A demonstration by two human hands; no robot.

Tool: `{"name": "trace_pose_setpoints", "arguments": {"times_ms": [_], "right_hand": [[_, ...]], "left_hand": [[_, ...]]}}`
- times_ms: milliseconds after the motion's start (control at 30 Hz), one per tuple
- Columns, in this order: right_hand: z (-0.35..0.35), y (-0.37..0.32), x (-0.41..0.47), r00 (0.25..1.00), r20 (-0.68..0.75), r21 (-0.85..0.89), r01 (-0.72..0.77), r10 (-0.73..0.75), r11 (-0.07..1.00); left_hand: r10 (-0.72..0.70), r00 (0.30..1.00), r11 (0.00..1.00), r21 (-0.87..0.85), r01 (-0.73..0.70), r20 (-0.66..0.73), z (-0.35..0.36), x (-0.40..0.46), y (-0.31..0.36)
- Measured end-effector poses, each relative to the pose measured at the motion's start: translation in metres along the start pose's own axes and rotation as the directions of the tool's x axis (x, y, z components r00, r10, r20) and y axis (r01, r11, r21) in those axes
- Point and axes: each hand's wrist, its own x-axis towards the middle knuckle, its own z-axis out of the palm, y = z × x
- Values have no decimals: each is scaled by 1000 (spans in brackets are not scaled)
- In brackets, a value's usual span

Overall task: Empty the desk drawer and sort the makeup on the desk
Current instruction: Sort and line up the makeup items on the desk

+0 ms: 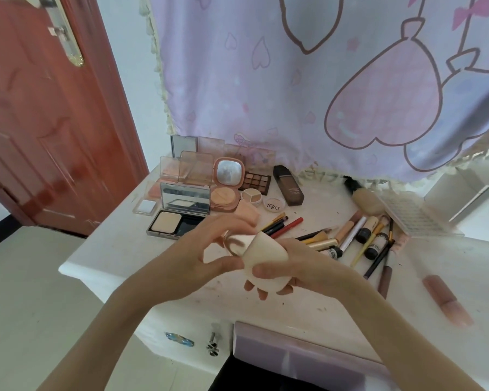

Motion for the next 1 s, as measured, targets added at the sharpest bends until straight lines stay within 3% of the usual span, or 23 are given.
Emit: {"name": "trace_pose_setpoints", "arguments": {"times_ms": [100,300,400,500,633,733,900,1000], "right_hand": [[2,0,2,996,83,93,1,-9,996],[19,-3,17,997,-62,-251,26,-43,968],[24,1,27,981,-160,-430,33,-113,902],[26,3,32,972,-202,-403,26,-117,915],[23,1,30,991,-130,-225,4,-34,974],[25,-1,31,996,-87,-215,-11,-8,977],[37,-1,44,990,-123,-460,7,-71,888],[51,-2,55,983,-138,-507,34,-120,861]], "left_hand": [[-34,999,998,49,34,0,-4,-2,-2],[-207,949,966,104,237,-239,5,-5,-4],[-191,933,959,143,244,-306,5,-8,-11],[-123,972,981,122,149,-200,0,-16,-18],[-159,987,986,37,160,-31,-11,-24,-23],[-217,975,973,74,220,-41,-17,-23,-27],[-332,936,923,164,349,-120,-21,-31,-41],[-396,902,895,147,420,-169,-28,-39,-51]]}}
